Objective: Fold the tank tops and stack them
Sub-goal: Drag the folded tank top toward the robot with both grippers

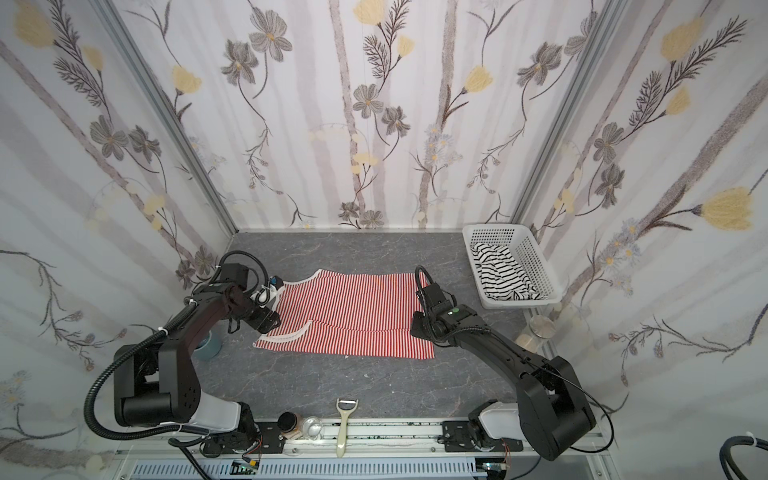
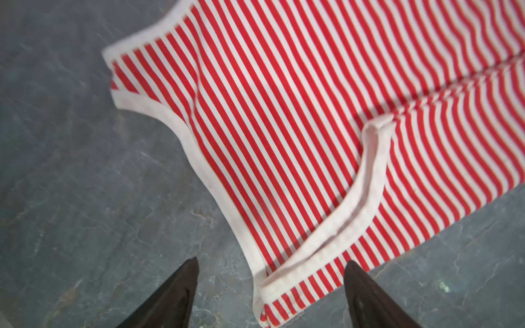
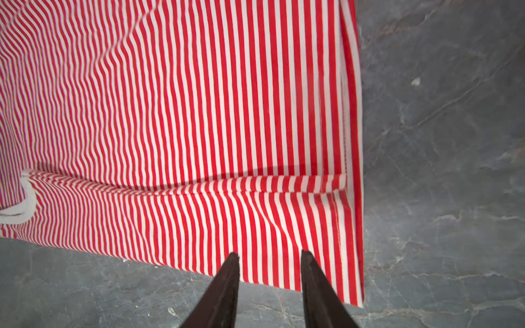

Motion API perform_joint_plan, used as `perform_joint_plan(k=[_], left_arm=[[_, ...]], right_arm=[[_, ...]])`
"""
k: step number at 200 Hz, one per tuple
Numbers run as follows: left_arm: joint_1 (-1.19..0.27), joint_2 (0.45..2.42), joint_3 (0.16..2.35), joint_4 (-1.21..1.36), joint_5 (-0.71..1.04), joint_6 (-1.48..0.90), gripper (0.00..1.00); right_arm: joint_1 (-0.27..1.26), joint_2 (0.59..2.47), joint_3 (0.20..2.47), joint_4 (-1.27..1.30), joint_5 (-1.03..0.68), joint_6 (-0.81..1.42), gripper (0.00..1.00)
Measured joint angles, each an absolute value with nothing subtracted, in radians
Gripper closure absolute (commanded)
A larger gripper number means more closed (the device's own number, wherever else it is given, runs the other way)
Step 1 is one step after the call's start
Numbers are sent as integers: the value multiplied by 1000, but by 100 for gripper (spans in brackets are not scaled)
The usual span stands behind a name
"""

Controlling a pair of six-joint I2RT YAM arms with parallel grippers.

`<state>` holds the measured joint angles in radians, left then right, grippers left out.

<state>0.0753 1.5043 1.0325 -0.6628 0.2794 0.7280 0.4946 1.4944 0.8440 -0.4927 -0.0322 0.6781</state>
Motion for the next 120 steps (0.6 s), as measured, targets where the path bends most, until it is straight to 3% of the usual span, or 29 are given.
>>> perform_joint_plan(k=[43, 85, 120], left_arm=[[41, 1761, 1362, -658, 368, 556, 20], [-65, 2083, 1705, -631, 313, 398, 20], [-81, 2231, 1868, -632, 307, 332, 19]], right_arm=[[379, 1633, 1062, -496, -33, 610, 62], [259, 1918, 1371, -488, -48, 551, 64], [204, 2135, 1577, -505, -99, 530, 66]])
